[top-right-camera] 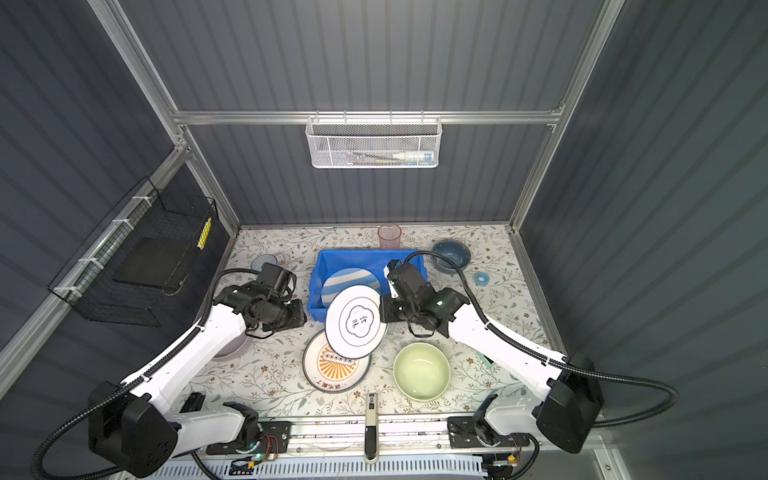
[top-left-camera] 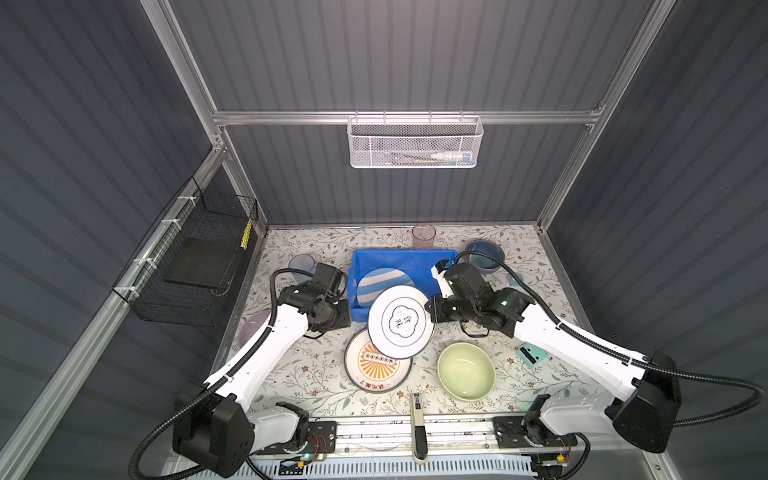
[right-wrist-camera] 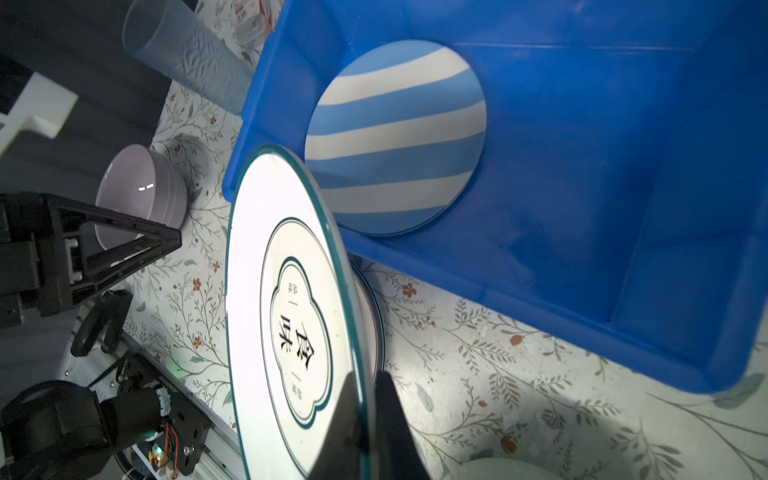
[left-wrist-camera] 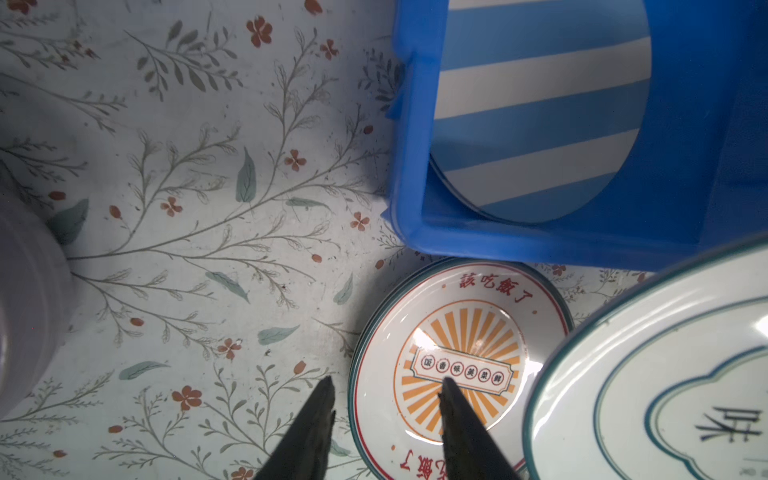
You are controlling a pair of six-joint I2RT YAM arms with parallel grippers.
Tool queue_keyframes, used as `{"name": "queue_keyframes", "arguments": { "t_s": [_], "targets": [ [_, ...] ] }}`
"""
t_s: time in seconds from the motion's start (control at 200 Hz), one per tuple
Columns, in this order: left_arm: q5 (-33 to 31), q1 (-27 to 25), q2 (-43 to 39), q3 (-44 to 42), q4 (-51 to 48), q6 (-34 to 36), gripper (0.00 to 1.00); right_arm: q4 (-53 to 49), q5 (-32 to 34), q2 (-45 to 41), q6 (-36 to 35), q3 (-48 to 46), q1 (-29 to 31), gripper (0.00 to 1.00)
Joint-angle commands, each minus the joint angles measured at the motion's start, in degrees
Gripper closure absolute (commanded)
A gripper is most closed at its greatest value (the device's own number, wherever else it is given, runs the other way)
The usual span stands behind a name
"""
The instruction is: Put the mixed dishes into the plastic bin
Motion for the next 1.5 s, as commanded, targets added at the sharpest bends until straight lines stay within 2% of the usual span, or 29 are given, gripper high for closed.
{"name": "queue_keyframes", "arguments": {
  "t_s": [0.0,0.13,0.5,0.845,1.496],
  "targets": [
    [-0.69,0.58,2.10,4.21,-1.58,3.23,0.56,4.28,-1.48,1.08,-0.93,3.18,-3.13,1.00],
    [-0.87,1.47,5.47,7.08,-0.64,4.51,0.62,5.86,-2.64,3.96,-1.38,6.29,-6.65,1.00],
    [-0.42,3.67,13.45,10.75,4.22,7.64,0.68,10.84,-5.98,15.53,-1.21,13.56,-13.54,1.00],
    [0.54,4.30,19.29,12.35,6.30,8.94,0.72,14.74,-8.92,26.81,0.77,18.32,-14.57,1.00],
    [3.79,4.39,22.32,10.31,9.43,9.20,0.77,19.28,-14.65,37.17,5.01,19.89,-14.36,1.00]
  ]
}}
